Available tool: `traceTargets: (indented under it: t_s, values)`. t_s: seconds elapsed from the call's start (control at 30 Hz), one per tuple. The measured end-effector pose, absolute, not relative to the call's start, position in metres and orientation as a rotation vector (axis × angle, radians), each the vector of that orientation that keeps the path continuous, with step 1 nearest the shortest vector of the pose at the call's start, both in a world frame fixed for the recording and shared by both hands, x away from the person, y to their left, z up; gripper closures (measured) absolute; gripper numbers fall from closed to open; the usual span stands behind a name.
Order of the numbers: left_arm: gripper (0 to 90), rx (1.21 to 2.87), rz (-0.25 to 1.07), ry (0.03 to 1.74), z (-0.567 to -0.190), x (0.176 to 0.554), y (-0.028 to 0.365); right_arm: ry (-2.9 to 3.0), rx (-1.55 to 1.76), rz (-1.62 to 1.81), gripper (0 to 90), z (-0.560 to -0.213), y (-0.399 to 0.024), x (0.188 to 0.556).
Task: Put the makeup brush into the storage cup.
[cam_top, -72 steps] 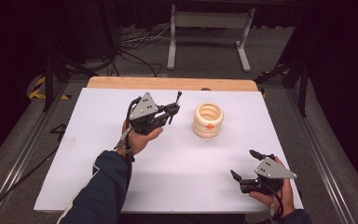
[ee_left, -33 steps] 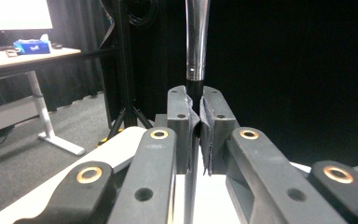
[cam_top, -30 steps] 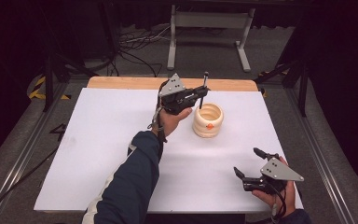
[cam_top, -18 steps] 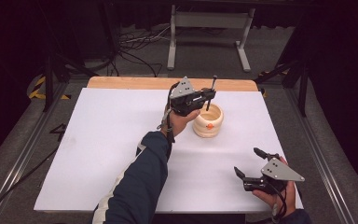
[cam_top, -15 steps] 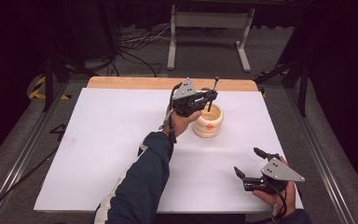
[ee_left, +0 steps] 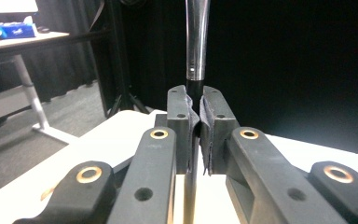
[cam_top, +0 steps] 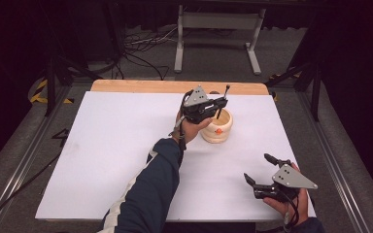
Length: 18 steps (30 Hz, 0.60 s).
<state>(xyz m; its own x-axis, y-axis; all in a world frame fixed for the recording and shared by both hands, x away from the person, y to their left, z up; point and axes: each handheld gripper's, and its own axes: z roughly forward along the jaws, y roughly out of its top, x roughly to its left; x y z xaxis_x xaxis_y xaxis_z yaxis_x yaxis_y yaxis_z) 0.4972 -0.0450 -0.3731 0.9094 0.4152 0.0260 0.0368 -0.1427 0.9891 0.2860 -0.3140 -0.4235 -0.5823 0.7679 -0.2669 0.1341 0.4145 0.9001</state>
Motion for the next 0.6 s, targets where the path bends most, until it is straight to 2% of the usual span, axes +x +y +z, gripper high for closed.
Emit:
traceTargets:
  t_s: [0.6]
  values:
    - [83.5, 1.727, 0.332, 0.372, -0.394, 0.500, -0.041, 1.987, 0.760, 1.175, 10.2, -0.423, -0.314, 0.286]
